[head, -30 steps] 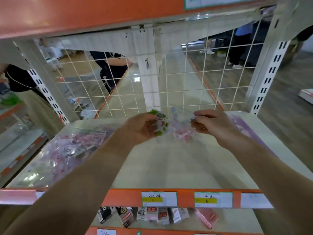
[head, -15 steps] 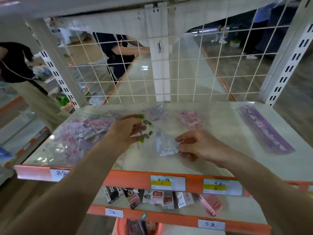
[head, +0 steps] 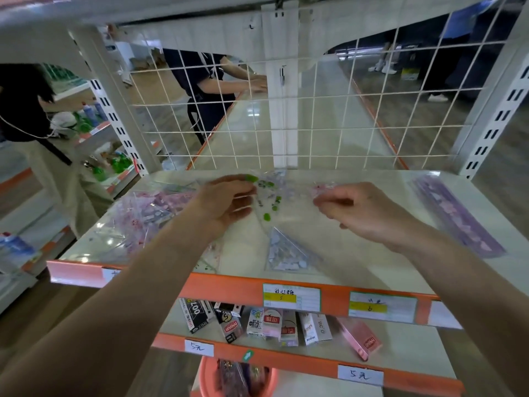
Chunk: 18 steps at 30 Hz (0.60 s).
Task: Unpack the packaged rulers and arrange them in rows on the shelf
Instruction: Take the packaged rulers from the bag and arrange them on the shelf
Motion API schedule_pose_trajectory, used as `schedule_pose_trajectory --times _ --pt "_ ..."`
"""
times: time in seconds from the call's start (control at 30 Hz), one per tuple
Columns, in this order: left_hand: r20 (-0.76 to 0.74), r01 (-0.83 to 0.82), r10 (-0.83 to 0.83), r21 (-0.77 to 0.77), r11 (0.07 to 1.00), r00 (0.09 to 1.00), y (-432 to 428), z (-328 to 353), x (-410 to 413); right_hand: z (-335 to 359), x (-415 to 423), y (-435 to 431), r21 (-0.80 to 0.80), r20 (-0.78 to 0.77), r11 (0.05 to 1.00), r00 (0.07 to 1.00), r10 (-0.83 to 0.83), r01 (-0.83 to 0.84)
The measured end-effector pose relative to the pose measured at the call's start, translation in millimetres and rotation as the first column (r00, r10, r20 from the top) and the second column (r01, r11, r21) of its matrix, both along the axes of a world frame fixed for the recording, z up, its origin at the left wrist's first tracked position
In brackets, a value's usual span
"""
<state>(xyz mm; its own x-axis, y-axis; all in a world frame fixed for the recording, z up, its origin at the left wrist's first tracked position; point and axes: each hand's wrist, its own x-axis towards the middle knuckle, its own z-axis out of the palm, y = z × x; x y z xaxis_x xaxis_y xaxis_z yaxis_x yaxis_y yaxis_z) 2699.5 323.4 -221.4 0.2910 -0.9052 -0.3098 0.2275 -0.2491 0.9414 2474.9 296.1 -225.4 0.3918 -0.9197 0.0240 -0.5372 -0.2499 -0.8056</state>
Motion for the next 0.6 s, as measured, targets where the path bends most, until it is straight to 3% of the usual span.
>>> schedule_pose_trajectory --times 0.13,0.23,0.3,0.4,0.5,0.6 --pt "-0.154 0.128 -0.126 0.001 0.992 0.98 -1.3 3.2 -31.2 0.4 7.2 0.5 0.131 0.167 0.991 0.985 -0.033 0.011" --pt "-0.153 0.189 -0.185 0.01 0.982 0.971 -5.6 4.5 -43.6 2.2 9.2 -0.7 0.149 0.277 0.989 0.959 -0.062 0.02" --pt "-0.088 0.196 -0.193 0.019 0.981 0.977 -9.3 8.1 -41.3 7.4 5.0 -6.8 0.118 0.316 0.99 0.942 -0.115 0.082" --pt "0.23 0.095 -0.098 0.024 0.995 0.968 -15.4 8.7 -21.4 13.0 -9.3 -24.4 0.052 0.29 0.973 0.929 -0.228 0.223" --pt "0.615 0.045 -0.027 -0.013 0.999 0.788 -13.6 -1.7 -6.1 4.7 -19.6 -31.6 0.084 0.016 0.981 0.985 -0.174 0.172" --pt "0.841 0.326 -0.243 0.084 0.942 0.483 3.3 -12.6 -17.5 -11.7 -11.9 -24.7 0.16 -0.182 0.987 0.983 -0.007 0.036"
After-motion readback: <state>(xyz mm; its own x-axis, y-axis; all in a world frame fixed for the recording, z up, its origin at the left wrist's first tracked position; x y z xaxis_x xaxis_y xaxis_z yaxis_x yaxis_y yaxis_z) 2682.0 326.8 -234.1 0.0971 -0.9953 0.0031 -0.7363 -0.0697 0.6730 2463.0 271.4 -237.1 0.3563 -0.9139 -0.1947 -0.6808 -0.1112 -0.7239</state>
